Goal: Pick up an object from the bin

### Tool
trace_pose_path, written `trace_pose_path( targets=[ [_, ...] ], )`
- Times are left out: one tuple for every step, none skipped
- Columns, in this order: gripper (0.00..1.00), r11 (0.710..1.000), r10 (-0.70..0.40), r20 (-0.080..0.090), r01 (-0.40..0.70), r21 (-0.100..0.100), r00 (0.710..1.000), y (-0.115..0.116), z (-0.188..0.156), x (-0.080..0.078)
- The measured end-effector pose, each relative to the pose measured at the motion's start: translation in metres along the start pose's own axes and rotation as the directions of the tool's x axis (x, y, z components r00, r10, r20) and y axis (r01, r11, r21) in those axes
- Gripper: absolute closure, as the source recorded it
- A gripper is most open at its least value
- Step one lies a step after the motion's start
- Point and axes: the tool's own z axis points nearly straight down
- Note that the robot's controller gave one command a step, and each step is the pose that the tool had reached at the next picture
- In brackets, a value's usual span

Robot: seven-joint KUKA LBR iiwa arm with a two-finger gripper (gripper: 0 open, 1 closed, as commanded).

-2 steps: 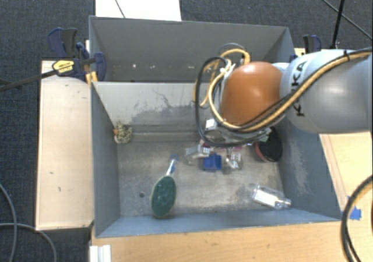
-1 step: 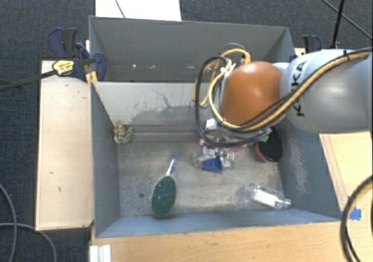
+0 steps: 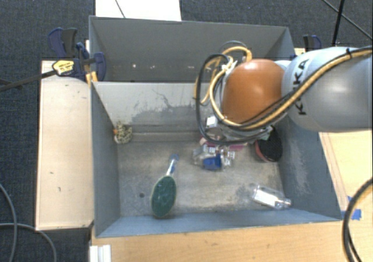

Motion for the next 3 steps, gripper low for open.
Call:
trace_pose_path(
  targets=[
    [1.0, 1.0, 0.008, -0.001, -0.008, 0.001, 1.0, -0.001, -0.029, -0.001],
    [1.0, 1.0, 0.018, -0.001, -0.018, 0.002, 1.0, -0.002, -0.062, -0.002],
    [1.0, 1.0, 0.028, -0.001, -0.028, 0.002, 1.0, -0.003, -0.099, -0.003]
  ],
)
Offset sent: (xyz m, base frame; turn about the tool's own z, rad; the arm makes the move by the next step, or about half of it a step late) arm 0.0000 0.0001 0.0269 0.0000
